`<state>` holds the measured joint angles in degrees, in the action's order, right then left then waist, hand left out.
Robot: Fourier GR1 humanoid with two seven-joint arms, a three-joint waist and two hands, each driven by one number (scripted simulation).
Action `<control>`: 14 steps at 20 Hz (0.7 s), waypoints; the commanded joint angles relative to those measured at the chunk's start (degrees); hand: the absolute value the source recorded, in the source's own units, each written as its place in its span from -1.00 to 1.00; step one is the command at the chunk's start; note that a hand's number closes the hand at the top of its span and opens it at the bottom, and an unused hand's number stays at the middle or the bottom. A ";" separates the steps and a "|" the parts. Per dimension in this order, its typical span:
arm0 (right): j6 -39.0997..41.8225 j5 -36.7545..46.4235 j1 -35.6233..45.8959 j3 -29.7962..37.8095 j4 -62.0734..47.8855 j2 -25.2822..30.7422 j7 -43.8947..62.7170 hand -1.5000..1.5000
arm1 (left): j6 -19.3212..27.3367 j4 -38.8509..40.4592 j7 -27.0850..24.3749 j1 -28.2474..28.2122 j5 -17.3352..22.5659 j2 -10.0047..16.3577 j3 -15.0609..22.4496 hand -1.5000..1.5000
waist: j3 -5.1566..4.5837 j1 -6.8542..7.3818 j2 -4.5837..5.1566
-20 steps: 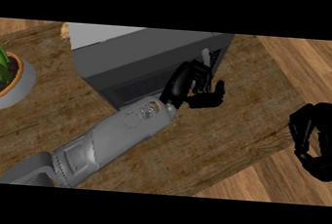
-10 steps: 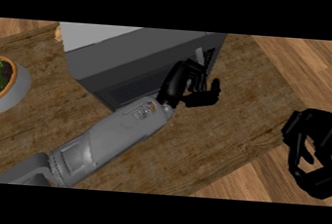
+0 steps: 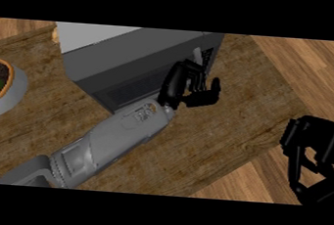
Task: Pick up the milk, place it into the microwave and close the microwave
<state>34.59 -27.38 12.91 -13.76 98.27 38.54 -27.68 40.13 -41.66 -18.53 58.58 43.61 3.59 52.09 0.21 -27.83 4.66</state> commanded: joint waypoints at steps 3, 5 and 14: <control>5.58 0.86 -2.94 -5.77 1.62 2.45 2.38 1.00 | -2.53 1.01 6.70 0.61 7.78 -3.44 -4.97 1.00 | -0.42 1.11 2.05; 4.43 -0.17 -3.36 -6.24 2.85 0.74 1.96 1.00 | -2.76 -2.44 4.61 -0.98 12.90 -3.47 -11.31 1.00 | -0.96 3.00 2.00; 0.42 -0.39 -8.71 -10.24 7.68 -2.19 4.15 1.00 | -12.56 -0.16 1.89 -4.63 20.74 -3.59 -15.19 1.00 | -0.76 6.61 1.21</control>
<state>36.00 -27.95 6.02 -22.42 104.15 37.79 -23.51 29.36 -45.91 -15.23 56.44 60.41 -0.11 42.65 -0.32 -23.47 5.84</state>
